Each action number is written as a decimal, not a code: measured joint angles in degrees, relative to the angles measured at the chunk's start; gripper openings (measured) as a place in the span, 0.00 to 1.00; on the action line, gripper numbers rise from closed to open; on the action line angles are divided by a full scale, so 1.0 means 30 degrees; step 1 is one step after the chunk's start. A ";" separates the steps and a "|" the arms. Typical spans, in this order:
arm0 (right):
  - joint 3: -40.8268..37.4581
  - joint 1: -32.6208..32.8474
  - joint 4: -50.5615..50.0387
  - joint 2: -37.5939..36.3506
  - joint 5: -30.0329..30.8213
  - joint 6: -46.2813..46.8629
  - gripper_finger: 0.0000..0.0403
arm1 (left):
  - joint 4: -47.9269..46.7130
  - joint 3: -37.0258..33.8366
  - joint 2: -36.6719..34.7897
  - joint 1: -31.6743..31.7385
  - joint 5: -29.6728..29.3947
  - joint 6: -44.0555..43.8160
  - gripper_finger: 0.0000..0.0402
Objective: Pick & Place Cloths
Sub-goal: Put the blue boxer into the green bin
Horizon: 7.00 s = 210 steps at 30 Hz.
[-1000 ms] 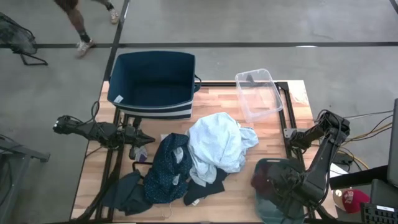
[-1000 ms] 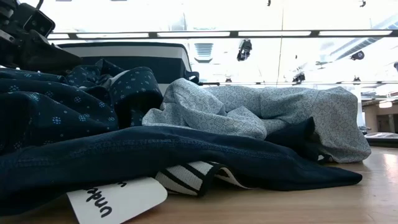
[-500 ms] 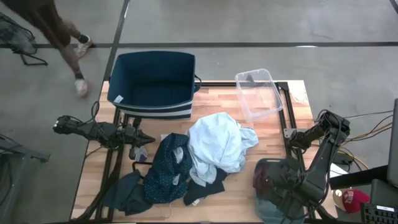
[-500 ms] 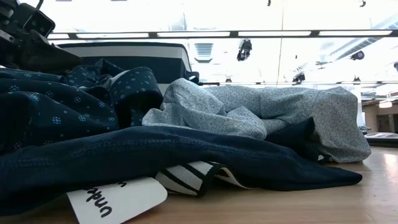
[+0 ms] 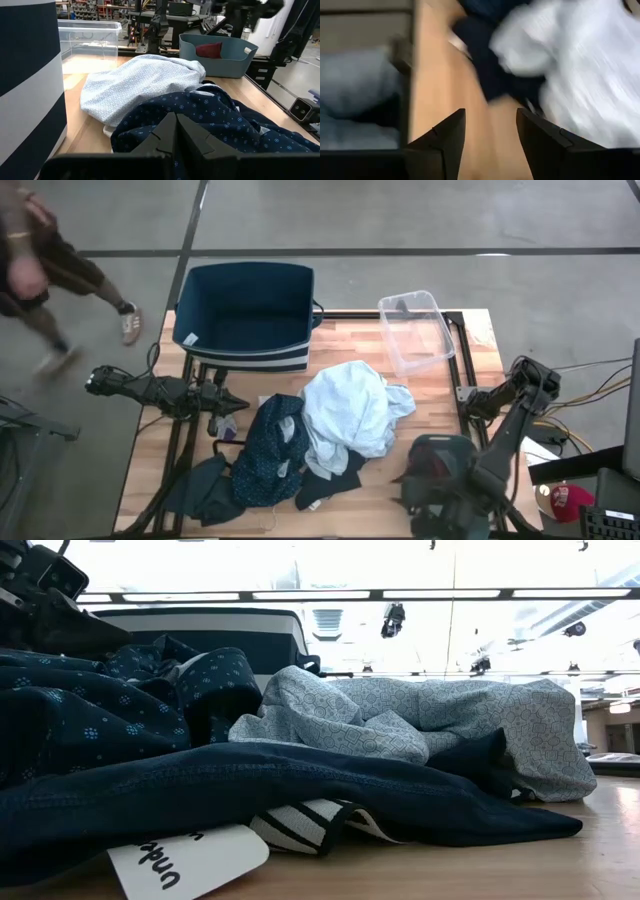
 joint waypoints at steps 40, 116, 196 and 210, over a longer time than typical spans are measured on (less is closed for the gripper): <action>0.1548 -0.5439 0.6913 0.8035 -0.4681 -0.9882 0.49 | 0.0007 0.0000 0.0277 0.0000 0.0006 0.0000 0.05; 0.3196 -0.4748 -0.0779 -0.9418 0.2922 -1.0583 0.02 | 0.0004 0.0003 0.0321 -0.0003 0.0000 0.0000 0.05; -0.1106 0.2491 -1.1902 -0.0489 -0.9646 1.1412 0.02 | 0.0003 0.0003 0.0313 -0.0004 0.0000 0.0000 0.05; 0.0304 0.0454 -1.5268 0.0630 -1.0289 1.1275 0.25 | 0.0000 0.0000 0.0313 -0.0005 0.0000 -0.0007 0.05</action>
